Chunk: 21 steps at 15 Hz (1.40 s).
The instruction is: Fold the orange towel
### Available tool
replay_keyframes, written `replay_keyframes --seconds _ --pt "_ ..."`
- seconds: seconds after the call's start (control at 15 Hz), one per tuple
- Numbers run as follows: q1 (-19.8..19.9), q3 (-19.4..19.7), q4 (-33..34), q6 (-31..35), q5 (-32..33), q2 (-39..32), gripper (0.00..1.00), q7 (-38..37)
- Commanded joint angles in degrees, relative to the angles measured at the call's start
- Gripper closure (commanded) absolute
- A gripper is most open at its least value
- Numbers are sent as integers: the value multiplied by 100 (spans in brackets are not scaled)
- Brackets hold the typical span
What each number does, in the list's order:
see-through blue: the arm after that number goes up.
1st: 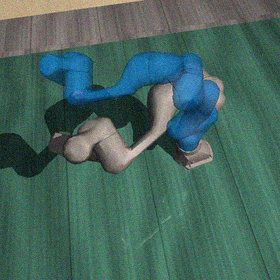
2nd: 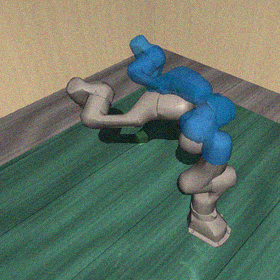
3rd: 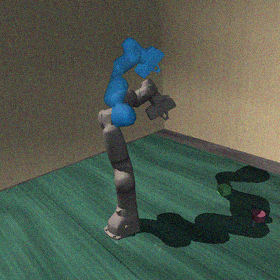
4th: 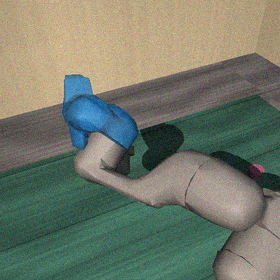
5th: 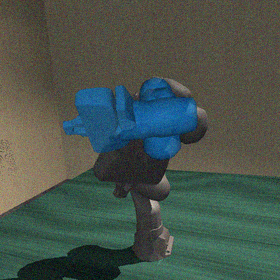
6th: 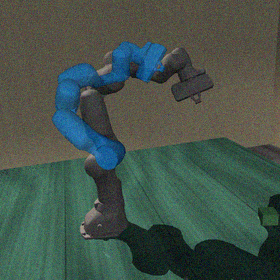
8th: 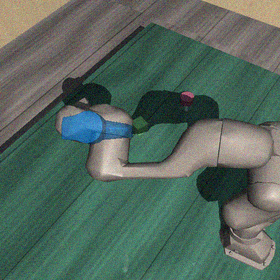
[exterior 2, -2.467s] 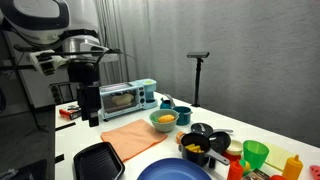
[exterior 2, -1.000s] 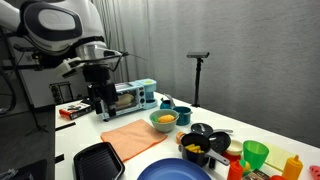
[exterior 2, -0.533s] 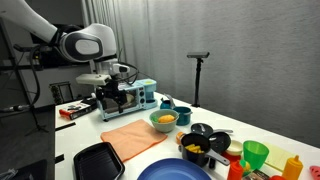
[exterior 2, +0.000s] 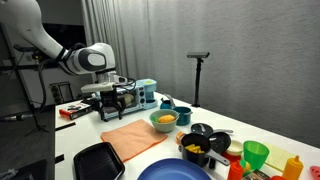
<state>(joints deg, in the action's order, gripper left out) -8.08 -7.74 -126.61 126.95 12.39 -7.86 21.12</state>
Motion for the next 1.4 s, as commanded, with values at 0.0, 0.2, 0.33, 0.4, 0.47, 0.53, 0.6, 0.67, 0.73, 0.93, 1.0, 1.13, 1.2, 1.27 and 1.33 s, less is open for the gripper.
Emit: replay_keyframes --seconds 0.0,0.2,0.33,0.4,0.47,0.53,0.6,0.67,0.73,0.93,1.0,1.13,1.2,1.27,1.33 --pt "17 -47 43 -37 5 -37 0 5" --pt "18 -44 97 -89 7 -58 0 27" --pt "146 56 -206 303 -146 146 0 -166" --pt "220 65 -285 678 -386 116 0 -75" --pt "277 63 -284 970 -653 12 0 -5" --pt "342 22 -267 1282 -1054 -145 0 182" --pt "383 -41 -285 1584 -1428 -270 0 331" --pt "394 -115 -284 1754 -1699 -381 0 500" --pt "403 -190 -294 1887 -1906 -477 0 668" --pt "390 -506 -77 1918 -2254 -880 0 1133" --pt "375 -596 -3 1768 -2199 -947 0 1237" --pt "192 -566 52 1444 -1545 -970 0 1030" --pt "92 -565 108 1367 -1260 -1050 0 967" --pt "9 -555 154 1304 -1011 -1103 0 881" --pt "-148 -514 246 1198 -642 -1212 0 711"
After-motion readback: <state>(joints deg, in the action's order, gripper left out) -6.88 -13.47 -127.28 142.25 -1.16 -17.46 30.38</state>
